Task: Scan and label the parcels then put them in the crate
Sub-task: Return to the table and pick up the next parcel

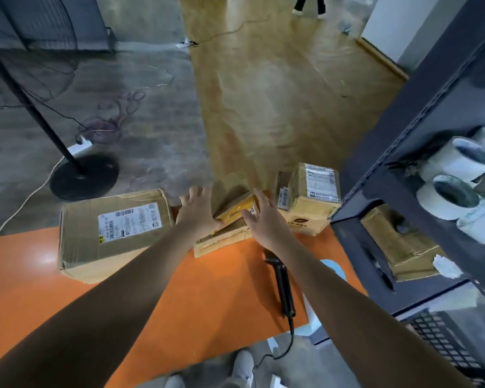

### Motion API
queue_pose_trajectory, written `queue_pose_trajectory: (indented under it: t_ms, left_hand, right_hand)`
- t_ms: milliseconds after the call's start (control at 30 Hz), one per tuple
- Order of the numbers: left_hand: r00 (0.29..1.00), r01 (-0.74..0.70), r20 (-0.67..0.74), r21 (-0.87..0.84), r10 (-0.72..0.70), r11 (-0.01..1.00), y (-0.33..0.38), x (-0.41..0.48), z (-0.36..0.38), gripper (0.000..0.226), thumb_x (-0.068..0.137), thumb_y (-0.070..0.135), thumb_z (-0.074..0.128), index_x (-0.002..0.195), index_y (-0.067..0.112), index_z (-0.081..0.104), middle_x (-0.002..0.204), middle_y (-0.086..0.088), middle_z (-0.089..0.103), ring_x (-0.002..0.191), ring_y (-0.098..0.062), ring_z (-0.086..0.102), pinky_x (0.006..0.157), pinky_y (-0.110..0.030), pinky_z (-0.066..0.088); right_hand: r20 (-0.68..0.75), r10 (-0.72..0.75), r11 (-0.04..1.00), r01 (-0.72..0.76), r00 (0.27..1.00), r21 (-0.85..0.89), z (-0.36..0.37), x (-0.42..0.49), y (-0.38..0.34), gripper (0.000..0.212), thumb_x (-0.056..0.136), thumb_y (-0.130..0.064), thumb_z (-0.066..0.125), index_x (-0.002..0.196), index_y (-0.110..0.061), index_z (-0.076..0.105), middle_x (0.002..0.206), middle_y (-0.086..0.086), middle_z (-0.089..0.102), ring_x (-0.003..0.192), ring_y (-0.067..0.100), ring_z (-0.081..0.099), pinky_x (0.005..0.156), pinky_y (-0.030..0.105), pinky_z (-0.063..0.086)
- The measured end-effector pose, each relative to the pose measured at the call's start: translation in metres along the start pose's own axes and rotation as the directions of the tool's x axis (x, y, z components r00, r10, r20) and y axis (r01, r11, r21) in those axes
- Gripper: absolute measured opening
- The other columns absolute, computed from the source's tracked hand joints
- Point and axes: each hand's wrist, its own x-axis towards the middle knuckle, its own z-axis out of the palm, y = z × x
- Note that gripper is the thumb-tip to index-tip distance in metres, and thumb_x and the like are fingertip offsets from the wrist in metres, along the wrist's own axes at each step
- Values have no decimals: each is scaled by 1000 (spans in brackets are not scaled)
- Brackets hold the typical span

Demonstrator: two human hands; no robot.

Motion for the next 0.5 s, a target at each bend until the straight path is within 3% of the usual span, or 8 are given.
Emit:
queue_pose_trajectory:
  t_ms: [67,167,300,367,433,500]
  left_hand:
    - [999,-19,-30,-60,18,998,-4,-5,-4,97,78,35,77,153,23,17,149,-14,26,139,-38,22,109,-46,32]
    - [1000,-20,-5,-334,19,943,-11,-14,-19,78,80,40,72,146,25,33,138,-9,40,130,-31,38,104,-45,39]
    - [991,96,136,-672,-5,735,-12,-29,-39,33,92,43,61,117,24,51,116,1,55,103,-21,55,94,-42,50]
    - [975,187,220,-746,-29,639,-16,-33,-40,29,96,43,55,118,25,51,110,1,55,100,-23,57,94,-41,50]
    - [951,289,303,-796,-64,533,-23,-35,-38,30,97,45,53,116,21,54,104,-5,63,94,-27,63,89,-41,51]
    - [917,392,386,-820,-103,417,-27,-39,-37,33,95,47,54,110,18,54,94,-10,64,83,-29,64,80,-39,49]
  right_hand:
    - [-15,-9,1000,9,1000,21,1,-5,-1,66,101,-43,45,156,-25,14,156,6,30,126,25,52,98,40,45]
    - [-62,18,997,-14,998,71,2,-11,-6,67,99,-44,48,155,-26,16,156,5,32,135,26,44,105,44,41]
    - [-75,60,985,-47,995,167,0,-22,-20,68,100,-42,48,156,-26,14,158,3,29,139,26,40,108,49,40]
    - [-90,55,959,-27,994,284,0,-29,-26,67,101,-40,47,156,-26,12,158,4,29,136,25,44,95,39,49]
    - [-112,79,925,-31,991,378,3,-36,-33,68,100,-40,49,156,-27,12,158,4,31,133,23,48,83,27,48]
    - [-123,110,915,-53,986,400,4,-43,-40,66,100,-41,49,155,-23,17,155,6,35,132,22,47,91,31,46]
